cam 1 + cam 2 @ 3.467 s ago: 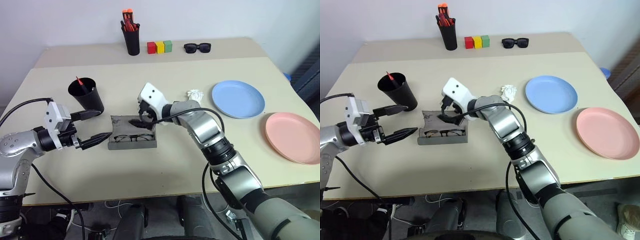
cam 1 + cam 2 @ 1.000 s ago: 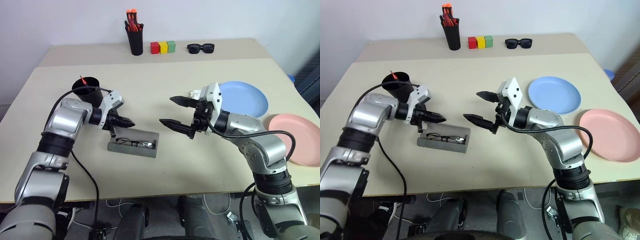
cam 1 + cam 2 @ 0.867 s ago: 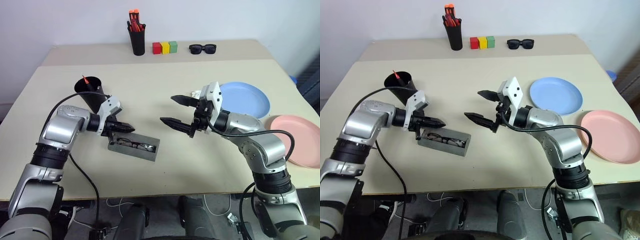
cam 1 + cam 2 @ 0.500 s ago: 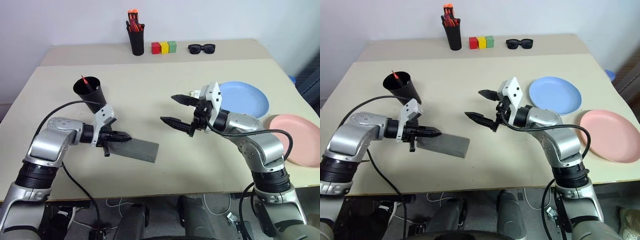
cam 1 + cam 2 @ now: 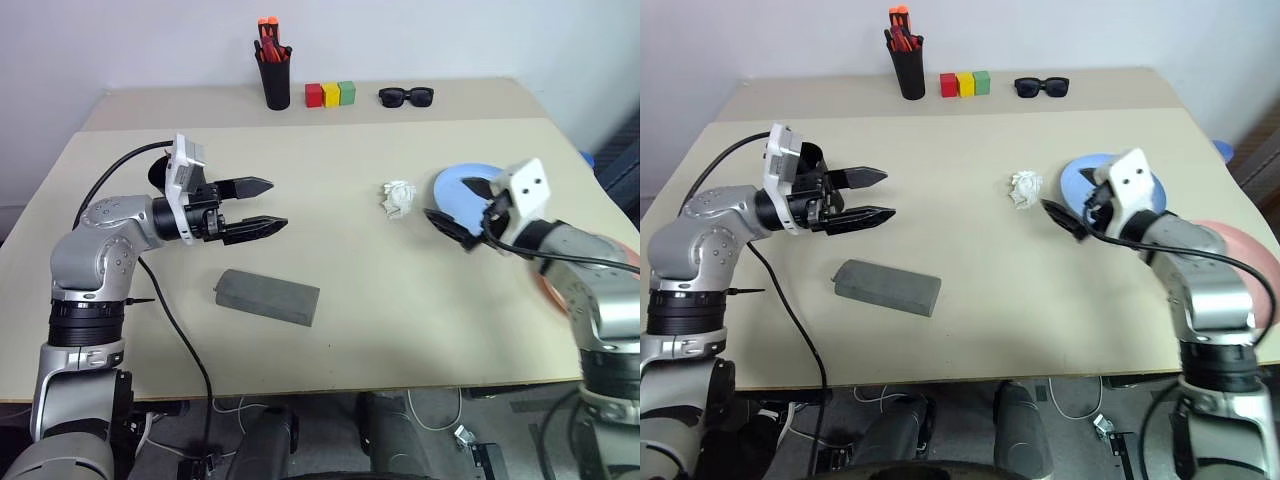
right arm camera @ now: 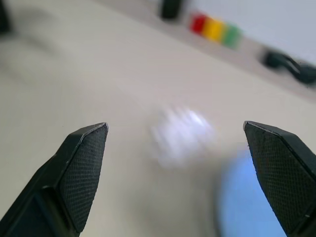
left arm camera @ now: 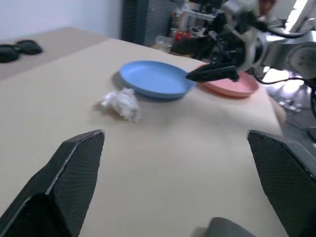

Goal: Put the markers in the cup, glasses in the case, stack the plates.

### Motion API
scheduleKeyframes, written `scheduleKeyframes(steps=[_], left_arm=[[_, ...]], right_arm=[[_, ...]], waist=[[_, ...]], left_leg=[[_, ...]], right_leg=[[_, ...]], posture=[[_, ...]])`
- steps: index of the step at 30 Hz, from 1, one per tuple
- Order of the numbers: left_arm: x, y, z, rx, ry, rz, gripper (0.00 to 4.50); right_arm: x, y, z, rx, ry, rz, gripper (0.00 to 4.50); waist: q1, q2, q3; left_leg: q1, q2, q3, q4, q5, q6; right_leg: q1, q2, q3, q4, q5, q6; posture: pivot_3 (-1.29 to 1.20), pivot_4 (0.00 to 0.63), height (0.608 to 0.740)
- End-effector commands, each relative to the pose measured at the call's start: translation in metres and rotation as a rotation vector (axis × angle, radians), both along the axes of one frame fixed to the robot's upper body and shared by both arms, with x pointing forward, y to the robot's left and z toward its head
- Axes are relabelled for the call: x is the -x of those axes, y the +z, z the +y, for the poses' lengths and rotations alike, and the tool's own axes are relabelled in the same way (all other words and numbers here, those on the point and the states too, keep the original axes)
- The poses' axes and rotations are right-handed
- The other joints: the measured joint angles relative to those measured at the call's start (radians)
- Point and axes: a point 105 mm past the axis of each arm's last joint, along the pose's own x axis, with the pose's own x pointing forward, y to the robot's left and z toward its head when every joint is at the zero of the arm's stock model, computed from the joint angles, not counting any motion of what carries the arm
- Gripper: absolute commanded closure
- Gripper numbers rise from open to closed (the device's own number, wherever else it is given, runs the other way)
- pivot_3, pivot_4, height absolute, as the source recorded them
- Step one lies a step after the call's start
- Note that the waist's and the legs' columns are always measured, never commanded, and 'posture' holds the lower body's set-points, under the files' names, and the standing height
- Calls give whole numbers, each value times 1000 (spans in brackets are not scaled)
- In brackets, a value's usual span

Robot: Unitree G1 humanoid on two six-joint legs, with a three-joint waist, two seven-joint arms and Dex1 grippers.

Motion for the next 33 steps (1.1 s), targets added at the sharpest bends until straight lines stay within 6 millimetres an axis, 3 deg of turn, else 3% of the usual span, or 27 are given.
scheduleKeyframes(steps=[1,4,8,13,16,23,30,33], left_arm=[[-3,5,-6,1,-11,-63,22],[-7,7,-15,6,-57,-69,22],[-11,10,-23,14,-88,-84,22],[-11,5,-25,-13,-94,-126,22],[-11,7,-24,-14,-84,-140,0],[-12,14,-16,-17,-46,-161,0],[-12,11,-14,-9,-13,-166,0],[-14,14,-13,3,6,-180,0]], right_arm=[[17,14,-43,54,-178,-15,0],[39,-6,-75,104,-309,100,0],[52,-24,-110,149,-498,186,0],[56,-45,-124,137,-596,273,0],[57,-59,-124,93,-605,324,822],[55,-77,-119,74,-584,408,4483],[43,-58,-125,83,-600,344,4483],[29,-14,-155,128,-730,151,4483]], waist=[[1,0,0],[3,0,0],[-3,0,0],[-5,0,0],[0,0,0],[-3,0,-1],[-1,-1,-1],[-2,0,-1]], left_leg=[[0,0,0,0,0,0],[2,0,0,1,0,0],[4,0,1,2,0,0],[5,1,2,2,0,0],[5,1,2,2,0,0],[4,1,1,2,0,0],[5,0,1,2,0,0],[5,0,1,3,0,0]], right_leg=[[0,0,0,0,0,0],[3,0,0,0,0,0],[6,0,1,-1,0,1],[6,0,1,-1,0,1],[6,0,1,-1,0,1],[6,0,1,-1,-1,1],[7,0,1,-2,-1,2],[7,0,1,-2,-1,2]], posture=[[0,150,740],[0,150,740],[0,150,740],[0,150,740],[0,150,740],[0,150,740],[0,150,740],[0,150,740]])
